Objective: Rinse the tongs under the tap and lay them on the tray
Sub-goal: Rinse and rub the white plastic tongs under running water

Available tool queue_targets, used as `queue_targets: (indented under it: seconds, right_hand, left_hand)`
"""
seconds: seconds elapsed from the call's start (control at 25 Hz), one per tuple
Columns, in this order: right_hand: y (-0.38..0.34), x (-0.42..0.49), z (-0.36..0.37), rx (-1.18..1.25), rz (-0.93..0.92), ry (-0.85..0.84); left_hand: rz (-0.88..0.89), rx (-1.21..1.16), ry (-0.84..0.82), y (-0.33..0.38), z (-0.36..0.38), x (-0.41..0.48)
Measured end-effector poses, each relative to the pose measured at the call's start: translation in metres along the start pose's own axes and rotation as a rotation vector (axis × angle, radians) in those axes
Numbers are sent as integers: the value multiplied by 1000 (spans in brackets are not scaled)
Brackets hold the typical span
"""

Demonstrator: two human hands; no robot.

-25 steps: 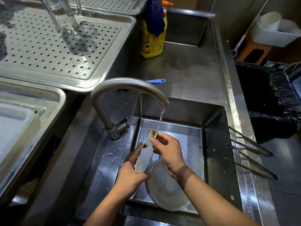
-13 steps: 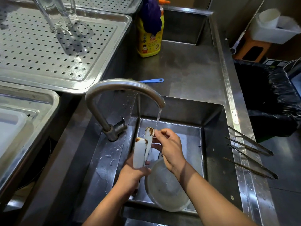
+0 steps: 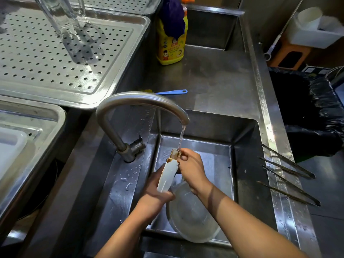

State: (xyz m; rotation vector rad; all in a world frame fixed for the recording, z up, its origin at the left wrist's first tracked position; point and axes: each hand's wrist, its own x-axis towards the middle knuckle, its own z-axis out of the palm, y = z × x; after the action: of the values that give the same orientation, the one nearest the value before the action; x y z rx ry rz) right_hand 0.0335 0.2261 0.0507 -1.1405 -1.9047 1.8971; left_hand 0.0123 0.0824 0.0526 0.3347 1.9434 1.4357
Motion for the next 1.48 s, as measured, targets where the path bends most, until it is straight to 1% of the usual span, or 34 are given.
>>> queue_targets:
  seconds: [0.12,0.16,0.28,0.32,0.36,0.48,0.56,0.6,0.64,0.76,0.92,1.0,1.08,1.16,1.24,1.4,1.48]
  right_hand:
    - [-5,10,-5,-106,37,55]
    - [-6,9,-5,-102,52,44]
    - [3,0,0,3,110,-78]
    - [2,1,0,-12,123,-68]
    - [1,6,-2,-30,118,-24]
    - [0,11,-7,-44,109,5]
    - [1,1,-5,-43,110,-78]
    - [4,-1,-5,-69,96,-122]
    - [6,0,-5,-103,90,-126]
    - [2,14,-8,-112,82,-20]
    - [-2,21,-13,-198,15,-30]
    - [-3,25,-16,-196,21,16]
    - [-3,27,-17,-169,33,0]
    - [-3,24,-16,-136,9,-101]
    - [-4,23,-16,-60,4,-140]
    - [-7,15,-14,223,120,-181]
    - [-3,12,-14,318,187,-212]
  left_hand:
    - [-13,-22,-56,-3,4,4]
    - [-19,-38,-49,-2,5,4]
    - [-39,-78,-7,-2,2,6]
    - [-37,-78,-27,-2,1,6]
    - [-50,-76,-51,-1,2,6]
    - [-206,-105,-32,0,0,8]
    - [-320,-161,-46,-5,-3,11]
    - [-349,-179,-50,-8,-4,12]
    - [-363,-191,-39,-9,-5,12]
    - [-270,-253,-56,-6,1,14]
    - [-253,-262,-76,0,4,15]
    - [-252,-249,-96,1,3,13]
    - [-268,-239,-97,2,3,12]
    - [-303,-245,-41,3,1,13]
    - [-307,-238,-20,6,-3,15]
    - [-292,-293,-67,11,-4,15]
    - [-308,-315,-66,9,-4,13]
